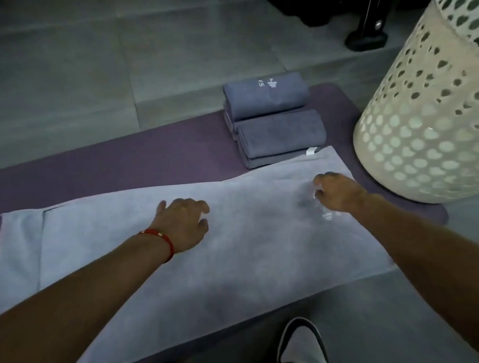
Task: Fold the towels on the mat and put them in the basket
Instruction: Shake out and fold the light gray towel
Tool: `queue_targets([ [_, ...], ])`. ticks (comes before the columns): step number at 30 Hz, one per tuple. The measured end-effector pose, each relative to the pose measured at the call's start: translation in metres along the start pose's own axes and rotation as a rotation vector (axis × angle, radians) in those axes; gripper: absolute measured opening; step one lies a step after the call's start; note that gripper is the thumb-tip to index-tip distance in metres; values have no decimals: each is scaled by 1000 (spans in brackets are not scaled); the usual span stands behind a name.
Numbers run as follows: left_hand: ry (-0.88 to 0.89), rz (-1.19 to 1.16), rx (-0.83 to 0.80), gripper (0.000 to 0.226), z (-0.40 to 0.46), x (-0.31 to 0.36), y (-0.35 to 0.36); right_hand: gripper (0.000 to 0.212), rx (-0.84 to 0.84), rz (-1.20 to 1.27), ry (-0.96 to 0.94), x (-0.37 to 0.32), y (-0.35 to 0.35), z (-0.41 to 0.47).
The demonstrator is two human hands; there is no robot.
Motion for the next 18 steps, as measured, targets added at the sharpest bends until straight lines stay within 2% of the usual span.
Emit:
queue_targets([
  [4,2,-38,124,32,93,19,10,42,109,109,83,42,-3,57],
  [9,-38,-46,147,32,183,31,29,49,266,237,147,71,-7,108],
  [14,-61,81,140,33,204,39,49,54,232,150,38,78,2,142],
  [18,-49,93,203,24,198,43,49,48,244,101,81,85,1,144],
])
Point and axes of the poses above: each hand's wrist, its own z-axis towards the middle knuckle, its own y-axis out of the palm, x = y × z, the point moved 5 cm from there along z, towards the middle knuckle, and after that the axes turned 6 degrees about z, right-handed, at the moved point
